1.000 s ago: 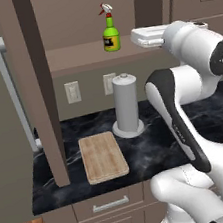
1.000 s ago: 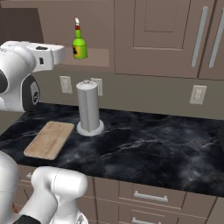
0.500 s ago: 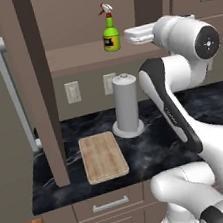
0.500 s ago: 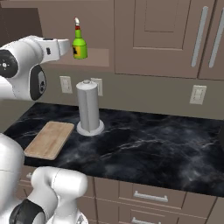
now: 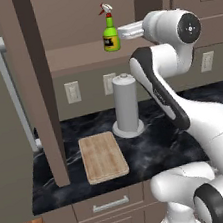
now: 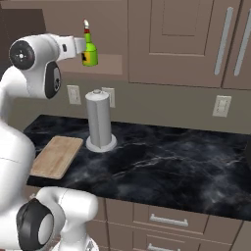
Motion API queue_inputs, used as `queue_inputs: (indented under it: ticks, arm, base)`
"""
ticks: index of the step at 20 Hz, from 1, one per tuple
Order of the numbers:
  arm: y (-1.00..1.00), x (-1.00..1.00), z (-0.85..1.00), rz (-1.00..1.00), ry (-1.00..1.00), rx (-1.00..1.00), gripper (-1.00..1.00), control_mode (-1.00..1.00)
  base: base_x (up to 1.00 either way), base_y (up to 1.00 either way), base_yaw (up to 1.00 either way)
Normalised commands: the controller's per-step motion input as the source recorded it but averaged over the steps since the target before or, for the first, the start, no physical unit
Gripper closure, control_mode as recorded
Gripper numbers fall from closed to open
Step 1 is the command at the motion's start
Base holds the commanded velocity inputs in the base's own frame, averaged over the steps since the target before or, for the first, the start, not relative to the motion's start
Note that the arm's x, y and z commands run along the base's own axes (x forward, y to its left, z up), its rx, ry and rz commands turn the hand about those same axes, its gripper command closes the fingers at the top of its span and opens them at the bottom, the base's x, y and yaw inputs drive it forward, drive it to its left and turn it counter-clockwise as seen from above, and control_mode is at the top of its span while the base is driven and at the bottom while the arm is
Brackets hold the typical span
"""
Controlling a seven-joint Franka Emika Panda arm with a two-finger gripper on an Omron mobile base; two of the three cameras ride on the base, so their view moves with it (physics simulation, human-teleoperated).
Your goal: Grab the spray bottle from the cabinet, then place it next to the cutting board for sanitizing. Then grab the dish brush from the countertop next to the sink and place it next to the cutting board.
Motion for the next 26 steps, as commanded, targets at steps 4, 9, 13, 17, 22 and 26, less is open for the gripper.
queue_inputs:
  ticks: [4,9,13,17,22,26]
  arm:
    - [0.01,0.52,-0.03,0.00,0.06,-0.03,-1.00,-1.00]
    - [0.00,0.36,-0.02,0.00,0.02,0.00,-1.00,-1.00]
    - [0.06,0.30,0.00,0.00,0.00,0.00,-1.00,-1.00]
    - [0.11,0.36,0.00,0.00,0.00,0.00,-1.00,-1.00]
    - [0.16,0.38,0.00,-0.03,0.00,0.08,-1.00,-1.00]
    - [0.03,0.11,0.00,-0.16,0.00,0.09,-1.00,-1.00]
  base:
    - [0.00,0.00,0.00]
    - [0.00,0.00,0.00]
    - [0.00,0.00,0.00]
    - [0.00,0.00,0.00]
    - [0.00,0.00,0.00]
    - [0.00,0.00,0.00]
